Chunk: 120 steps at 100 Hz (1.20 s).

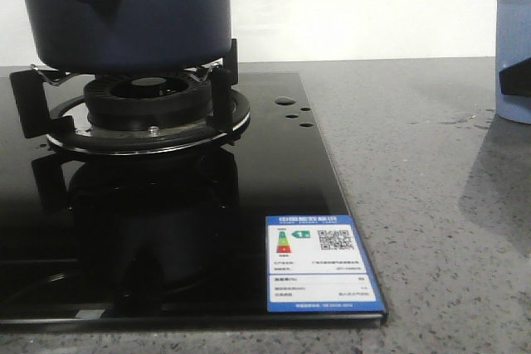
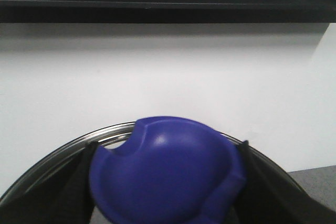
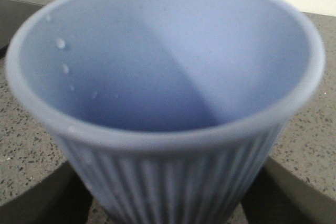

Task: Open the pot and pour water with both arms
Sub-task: 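Lower the cup onto the counter and open the right gripper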

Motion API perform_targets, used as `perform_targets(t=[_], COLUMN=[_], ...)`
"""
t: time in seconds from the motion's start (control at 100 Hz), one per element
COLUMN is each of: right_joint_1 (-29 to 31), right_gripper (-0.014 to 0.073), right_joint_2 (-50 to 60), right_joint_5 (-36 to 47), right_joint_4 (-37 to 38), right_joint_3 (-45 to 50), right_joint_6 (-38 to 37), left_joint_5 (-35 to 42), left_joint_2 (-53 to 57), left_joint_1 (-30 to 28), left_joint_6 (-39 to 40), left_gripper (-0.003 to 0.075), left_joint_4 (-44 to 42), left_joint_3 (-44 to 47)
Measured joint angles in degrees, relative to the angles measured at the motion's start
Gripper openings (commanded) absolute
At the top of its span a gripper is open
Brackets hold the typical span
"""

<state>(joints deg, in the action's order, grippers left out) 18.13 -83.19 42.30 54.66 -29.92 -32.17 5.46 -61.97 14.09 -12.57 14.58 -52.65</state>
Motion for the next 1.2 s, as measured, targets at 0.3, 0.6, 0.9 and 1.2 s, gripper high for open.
perform_targets(t=[0.3,0.6,0.9,1.2], right_joint_1=[0.00,0.00,0.00,0.00], right_gripper=[0.0626,0.0659,0.0659,0.0659], right_joint_2=[0.00,4.47,17.74,33.02], right_joint_5=[-0.43,-1.93,-5.24,-6.48], right_joint_4=[0.00,0.77,1.01,1.22], right_joint_3=[0.00,3.85,11.78,16.34], right_joint_6=[-1.14,-6.92,-7.08,-9.96], left_joint_5=[0.00,0.00,0.00,0.24], left_joint_2=[0.00,0.00,0.00,0.00], left_joint_1=[0.00,0.00,0.00,1.85], left_joint_6=[0.00,0.00,0.00,0.00], left_gripper=[0.0369,0.0369,0.0369,0.0369], left_joint_4=[0.00,0.00,0.00,0.00], left_joint_3=[0.00,0.00,0.00,0.00])
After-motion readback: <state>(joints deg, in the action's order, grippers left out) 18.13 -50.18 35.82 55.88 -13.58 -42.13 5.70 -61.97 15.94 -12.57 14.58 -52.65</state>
